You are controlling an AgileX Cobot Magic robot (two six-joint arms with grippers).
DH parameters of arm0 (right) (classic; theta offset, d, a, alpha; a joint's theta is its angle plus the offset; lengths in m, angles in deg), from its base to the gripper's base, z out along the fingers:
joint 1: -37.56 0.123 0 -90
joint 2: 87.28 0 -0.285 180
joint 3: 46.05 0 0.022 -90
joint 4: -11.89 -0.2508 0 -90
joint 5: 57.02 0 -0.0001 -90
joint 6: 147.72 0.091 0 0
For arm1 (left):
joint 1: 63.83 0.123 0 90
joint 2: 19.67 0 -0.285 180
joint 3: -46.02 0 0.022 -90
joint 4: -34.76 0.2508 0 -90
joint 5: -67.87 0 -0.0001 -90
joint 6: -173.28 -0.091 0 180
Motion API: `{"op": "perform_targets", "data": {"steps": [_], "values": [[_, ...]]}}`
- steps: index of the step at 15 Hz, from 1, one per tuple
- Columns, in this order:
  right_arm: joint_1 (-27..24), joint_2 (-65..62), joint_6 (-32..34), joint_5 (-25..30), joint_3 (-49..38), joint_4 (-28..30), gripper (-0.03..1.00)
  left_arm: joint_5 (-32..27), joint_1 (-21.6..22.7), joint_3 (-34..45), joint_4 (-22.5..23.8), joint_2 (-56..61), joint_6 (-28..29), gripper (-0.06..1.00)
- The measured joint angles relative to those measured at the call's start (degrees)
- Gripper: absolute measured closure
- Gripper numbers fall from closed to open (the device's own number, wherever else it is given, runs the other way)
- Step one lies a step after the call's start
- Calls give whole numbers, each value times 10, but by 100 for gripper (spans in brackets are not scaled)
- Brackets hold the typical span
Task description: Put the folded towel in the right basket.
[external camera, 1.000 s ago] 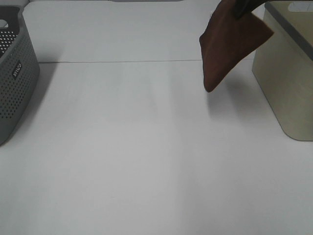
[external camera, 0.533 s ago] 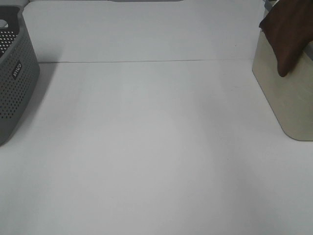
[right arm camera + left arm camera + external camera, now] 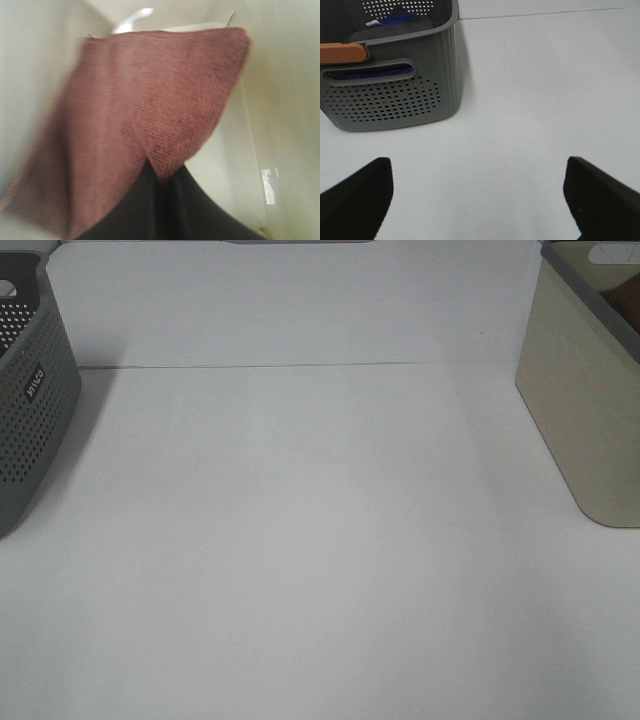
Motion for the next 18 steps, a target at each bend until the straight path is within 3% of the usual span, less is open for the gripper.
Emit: {"op": "perform_targets", "data": {"steps": [1,2,3,4,6,8,13,15,18], "values": [[0,14,-1,-3,0,0,92,0,0,0,0,0,0,7],[0,35,0,-7,0,1,65,0,0,0,0,0,0,7],[0,35,0,-7,0,1,65,0,0,0,0,0,0,7],[0,40,5,-9,0,2,21,0,0,0,0,0,0,7],[0,35,5,-9,0,2,5,0,0,0,0,0,0,7],[0,18,5,3,0,-15,2,0,0,0,0,0,0,7],[0,-56,-22,39,0,-134,1,0,0,0,0,0,0,7],[7,-88,-22,40,-1,-144,1,0,0,0,0,0,0,7],[56,-147,-22,39,-42,-123,1,0,0,0,0,0,0,7]]}}
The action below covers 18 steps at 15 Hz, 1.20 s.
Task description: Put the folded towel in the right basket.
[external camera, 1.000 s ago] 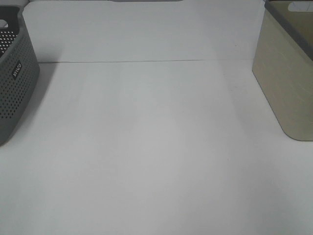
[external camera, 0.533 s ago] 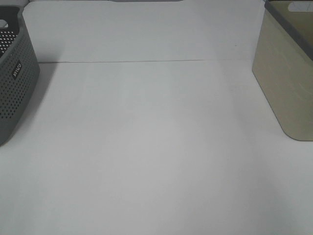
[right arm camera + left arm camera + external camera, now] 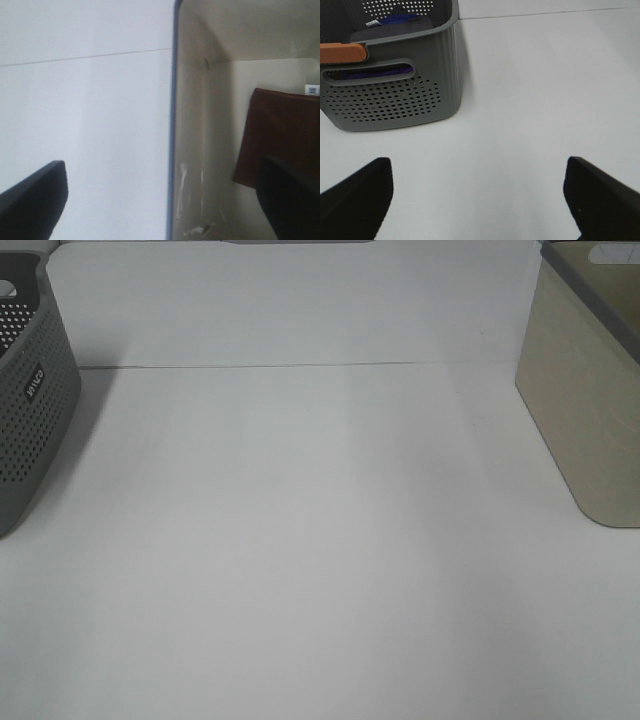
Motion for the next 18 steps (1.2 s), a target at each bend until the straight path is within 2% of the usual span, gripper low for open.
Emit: {"op": "perform_targets", "data": {"steps": [5,7,11,12,15,18], "values": [[155,-125,58,1,-190,97,1,0,0,0,0,0,0,7],[193,-189,101,1,-295,132,1,0,0,0,0,0,0,7],[204,-307,135,-27,-517,153,1,0,0,0,0,0,0,7],[204,-367,135,-52,-611,158,1,0,0,0,0,0,0,7],[204,-474,119,-66,-718,161,1,0,0,0,0,0,0,7],[204,-580,88,-70,-772,161,1,0,0,0,0,0,0,7]]}}
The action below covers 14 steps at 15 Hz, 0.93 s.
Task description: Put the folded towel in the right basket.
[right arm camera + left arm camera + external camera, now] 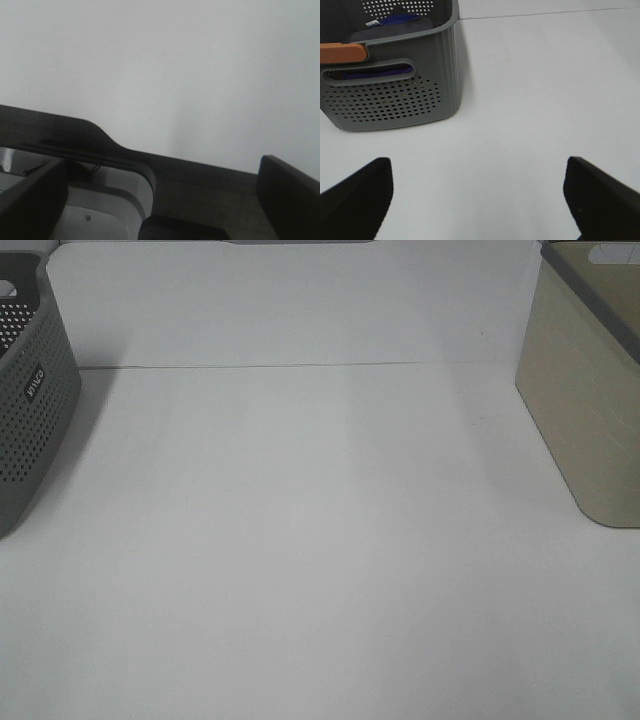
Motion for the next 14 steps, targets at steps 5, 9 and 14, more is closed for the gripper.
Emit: {"op": "perform_targets", "data": {"steps": [5,9,14], "values": [[0,-245,-28,-13,-34,-6,1,0,0,0,0,0,0,7],[0,-379,-48,-13,-34,-17,1,0,0,0,0,0,0,7],[0,-410,-61,-11,-37,-23,1,0,0,0,0,0,0,7]]}}
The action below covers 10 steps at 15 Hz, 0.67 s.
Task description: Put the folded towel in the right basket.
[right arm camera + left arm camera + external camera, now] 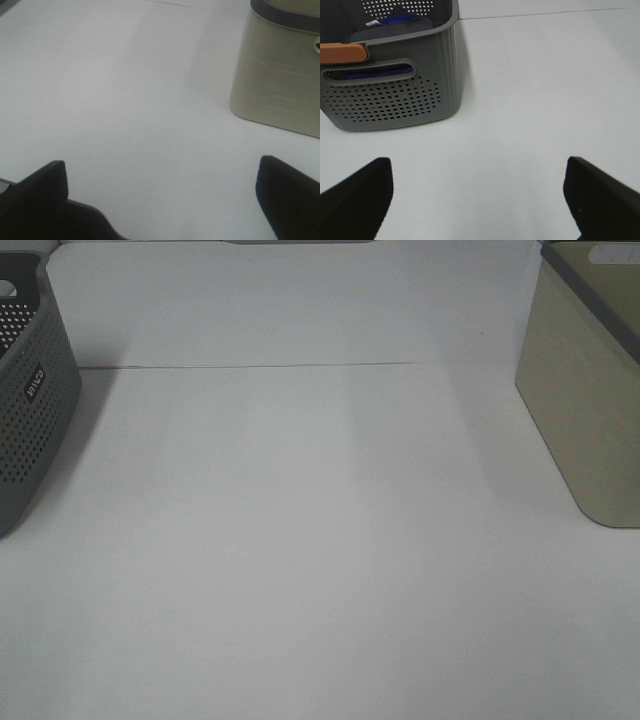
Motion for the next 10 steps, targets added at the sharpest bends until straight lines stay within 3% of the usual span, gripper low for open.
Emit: {"op": "perform_targets", "data": {"steps": [3,7,10], "values": [[0,-1,0,0,0,0,1,0,0,0,0,0,0,7],[-79,-1,0,0,0,0,1,0,0,0,0,0,0,7],[-91,-1,1,0,0,-4,1,0,0,0,0,0,0,7]]}}
